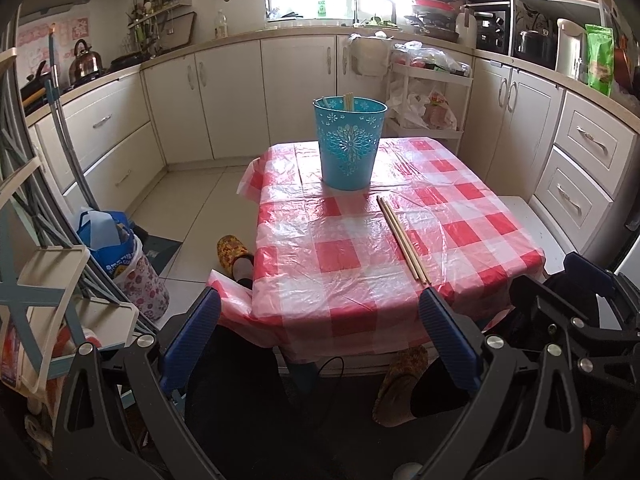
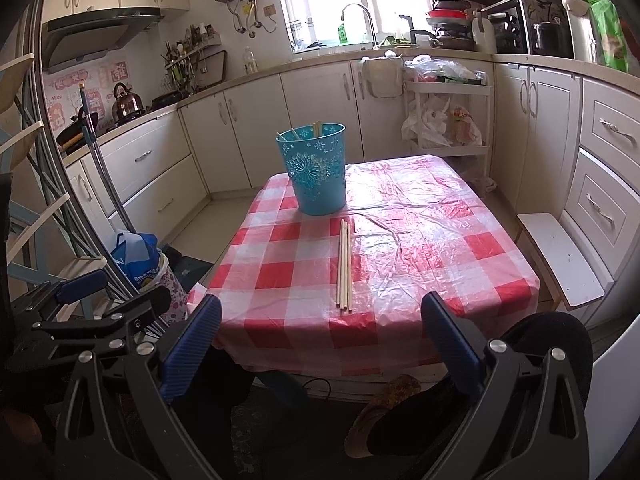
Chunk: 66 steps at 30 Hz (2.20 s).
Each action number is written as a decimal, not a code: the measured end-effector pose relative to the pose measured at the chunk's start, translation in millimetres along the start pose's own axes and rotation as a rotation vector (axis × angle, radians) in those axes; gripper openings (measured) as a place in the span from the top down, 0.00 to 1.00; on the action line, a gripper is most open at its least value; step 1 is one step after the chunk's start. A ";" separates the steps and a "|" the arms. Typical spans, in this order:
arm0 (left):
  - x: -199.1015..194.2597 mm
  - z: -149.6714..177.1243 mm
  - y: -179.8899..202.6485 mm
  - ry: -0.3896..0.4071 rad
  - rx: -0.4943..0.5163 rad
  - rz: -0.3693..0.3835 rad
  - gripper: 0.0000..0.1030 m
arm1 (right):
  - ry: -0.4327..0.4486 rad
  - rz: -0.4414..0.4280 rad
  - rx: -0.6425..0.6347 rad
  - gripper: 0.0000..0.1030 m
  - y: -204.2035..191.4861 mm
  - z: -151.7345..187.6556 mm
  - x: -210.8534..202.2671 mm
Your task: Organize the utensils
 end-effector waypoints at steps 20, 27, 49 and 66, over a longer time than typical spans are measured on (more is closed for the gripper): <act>148.6 -30.2 34.5 -0.188 -0.092 0.044 0.08 | -0.281 0.024 -0.040 0.70 82.4 -32.8 215.6; 189.8 -40.8 59.8 -0.235 -0.084 0.044 0.08 | -0.347 0.018 -0.044 0.74 100.9 -33.8 249.4; 272.1 -63.4 113.1 -0.296 -0.008 0.036 0.28 | -0.370 0.032 -0.008 0.89 127.0 -34.8 243.0; 295.8 -80.7 129.1 -0.259 0.083 0.030 0.66 | -0.362 0.028 -0.033 0.88 125.1 -32.6 243.2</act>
Point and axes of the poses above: each gripper's, at about its wrist camera, not at the fingertips, and x roughly the way its jaws point, y to its right, z to its underside, the point moved 3 cm from there along x, roughly the way its jaws point, and after that the axes turned 12 degrees about -z, right-handed, at the moved point
